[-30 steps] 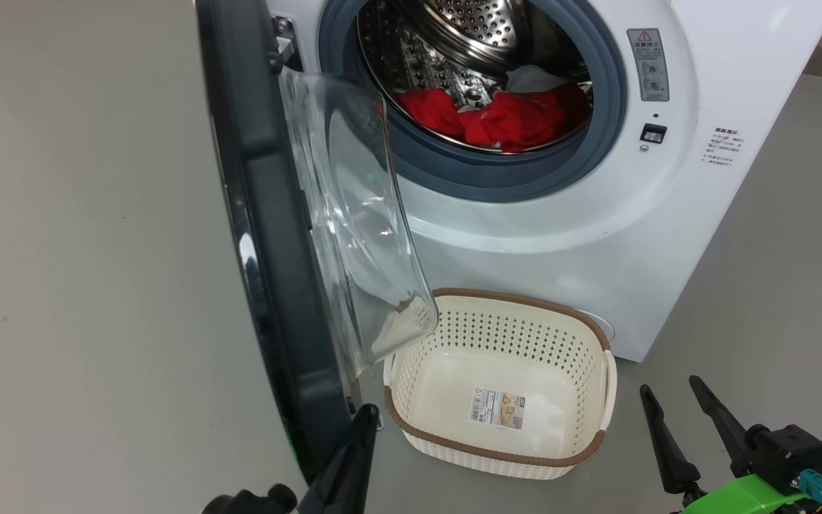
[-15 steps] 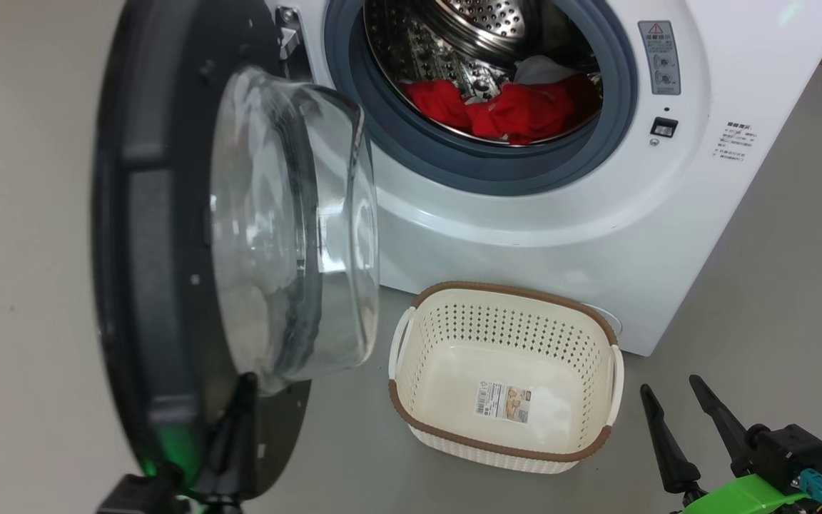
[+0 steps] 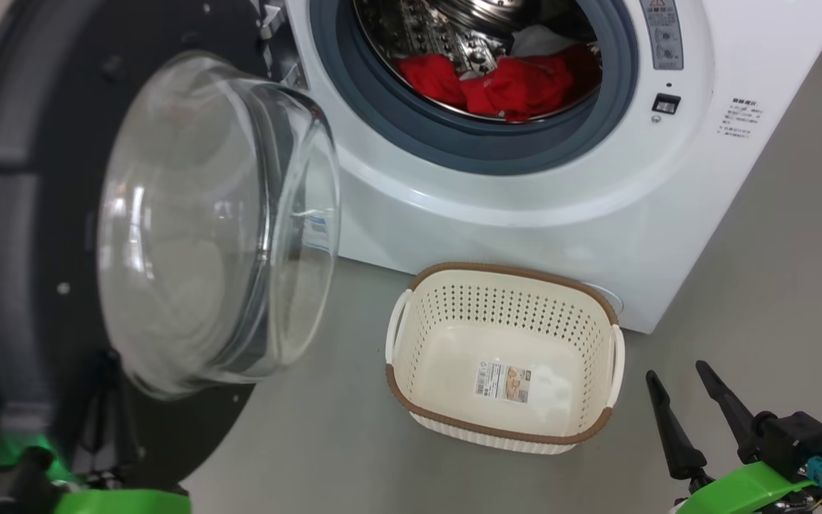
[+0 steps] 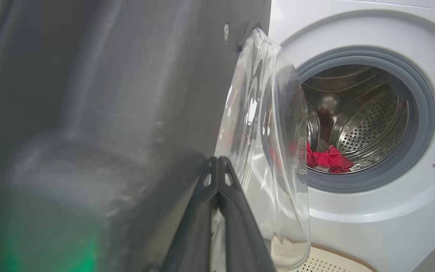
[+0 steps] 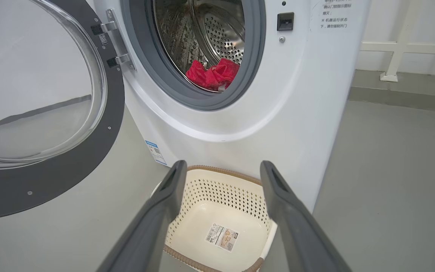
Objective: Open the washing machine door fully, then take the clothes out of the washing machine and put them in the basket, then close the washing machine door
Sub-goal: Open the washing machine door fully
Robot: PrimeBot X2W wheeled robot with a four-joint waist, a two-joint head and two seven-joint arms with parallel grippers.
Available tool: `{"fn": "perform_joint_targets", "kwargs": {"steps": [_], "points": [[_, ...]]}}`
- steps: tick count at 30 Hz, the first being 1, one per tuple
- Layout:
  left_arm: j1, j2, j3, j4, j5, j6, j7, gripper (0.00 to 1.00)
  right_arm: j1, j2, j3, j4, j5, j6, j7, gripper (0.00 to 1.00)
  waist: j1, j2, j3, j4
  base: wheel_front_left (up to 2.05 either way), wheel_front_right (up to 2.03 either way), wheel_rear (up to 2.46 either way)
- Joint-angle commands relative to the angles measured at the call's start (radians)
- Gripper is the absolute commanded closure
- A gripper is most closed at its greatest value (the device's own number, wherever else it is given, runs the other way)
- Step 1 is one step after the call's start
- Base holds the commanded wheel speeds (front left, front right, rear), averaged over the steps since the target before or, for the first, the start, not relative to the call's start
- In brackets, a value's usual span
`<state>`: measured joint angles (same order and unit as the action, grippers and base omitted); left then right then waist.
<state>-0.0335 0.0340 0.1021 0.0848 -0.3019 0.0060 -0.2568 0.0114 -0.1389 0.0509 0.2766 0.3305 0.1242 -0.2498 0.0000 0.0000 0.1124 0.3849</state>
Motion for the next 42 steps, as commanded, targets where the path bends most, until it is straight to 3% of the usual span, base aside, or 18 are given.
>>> {"fn": "perform_joint_targets", "kwargs": {"steps": [1, 11, 22, 34, 42], "points": [[-0.048, 0.016, 0.070, -0.014, 0.012, 0.000, -0.005, 1.00, -0.044, -0.019, 0.027, -0.026, -0.004, 0.007, -0.012, 0.00, 0.0000, 0.0000, 0.015, -0.008, 0.00, 0.00, 0.00], [-0.130, 0.016, 0.263, 0.034, 0.064, -0.045, -0.005, 1.00, -0.073, -0.040, 0.029, -0.026, -0.001, 0.007, -0.012, 0.00, 0.0000, 0.0000, 0.050, -0.025, 0.00, 0.00, 0.00], [-0.226, 0.034, 0.412, 0.129, 0.139, -0.106, -0.005, 1.00, -0.083, -0.054, 0.041, -0.029, -0.002, 0.007, -0.012, 0.00, 0.0000, 0.0000, 0.069, -0.035, 0.00, 0.00, 0.00], [-0.321, 0.087, 0.516, 0.246, 0.175, -0.129, -0.005, 1.00, -0.090, -0.072, 0.062, -0.030, 0.001, 0.007, -0.012, 0.00, 0.0000, 0.0000, 0.084, -0.042, 0.00, 0.00, 0.00], [-0.329, 0.083, 0.534, 0.274, 0.185, -0.135, -0.005, 1.00, -0.090, -0.071, 0.073, -0.028, 0.004, 0.007, -0.012, 0.00, 0.0000, 0.0000, 0.075, -0.047, 0.00, 0.00, 0.00]]}}
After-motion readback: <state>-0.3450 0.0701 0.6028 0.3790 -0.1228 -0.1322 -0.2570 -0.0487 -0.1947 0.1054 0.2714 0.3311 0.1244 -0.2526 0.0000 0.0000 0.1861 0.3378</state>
